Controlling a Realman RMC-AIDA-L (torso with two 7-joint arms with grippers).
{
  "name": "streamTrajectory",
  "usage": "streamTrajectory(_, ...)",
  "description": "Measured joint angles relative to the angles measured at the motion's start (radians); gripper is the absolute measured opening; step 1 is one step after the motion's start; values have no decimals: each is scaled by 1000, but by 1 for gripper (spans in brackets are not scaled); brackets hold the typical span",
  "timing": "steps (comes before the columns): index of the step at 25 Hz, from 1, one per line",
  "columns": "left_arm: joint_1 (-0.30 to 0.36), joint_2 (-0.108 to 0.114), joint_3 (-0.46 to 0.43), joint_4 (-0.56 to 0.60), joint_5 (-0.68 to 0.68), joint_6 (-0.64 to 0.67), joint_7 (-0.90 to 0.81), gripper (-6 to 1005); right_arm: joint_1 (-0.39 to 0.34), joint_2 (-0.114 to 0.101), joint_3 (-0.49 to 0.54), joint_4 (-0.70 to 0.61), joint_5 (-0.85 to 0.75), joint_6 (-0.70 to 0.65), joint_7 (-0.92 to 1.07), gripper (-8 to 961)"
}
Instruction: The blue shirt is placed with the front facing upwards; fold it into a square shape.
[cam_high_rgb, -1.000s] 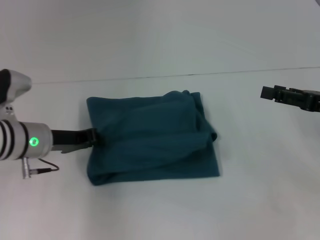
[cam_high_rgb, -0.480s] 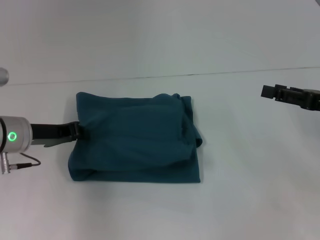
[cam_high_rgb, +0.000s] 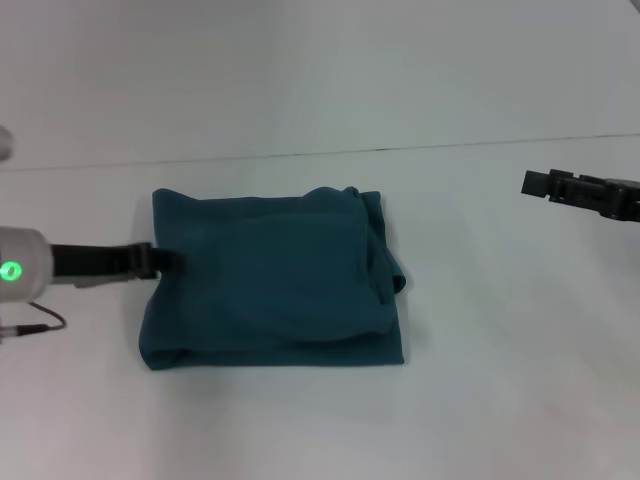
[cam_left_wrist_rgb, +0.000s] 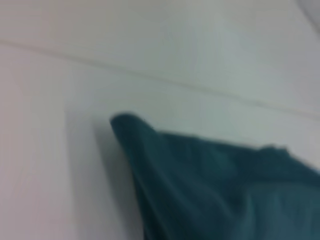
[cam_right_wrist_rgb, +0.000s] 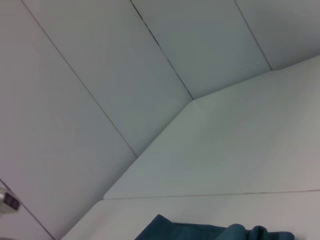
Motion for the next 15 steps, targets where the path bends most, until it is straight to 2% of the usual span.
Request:
streamTrajectory(1,0,0,0,0,0,0,0,355,0,0,0,0,0,0,0,924)
streamTrajectory(4,57,-27,-70,101,-78,52,-2,500,0,0,0,2,-1,1,0,924)
streamTrajectory(6,80,-29,-108,100,-172,100,-10,544,0,0,0,7,-1,2,-1,924)
streamTrajectory(11,73,-12,-137,-72,-282,161,-17,653,1,0,-4,11,1,7,-4,924)
streamTrajectory(15,50,-10,-140,-196,-311,142,22,740,1,1,-6,11,-4,8,-4,924)
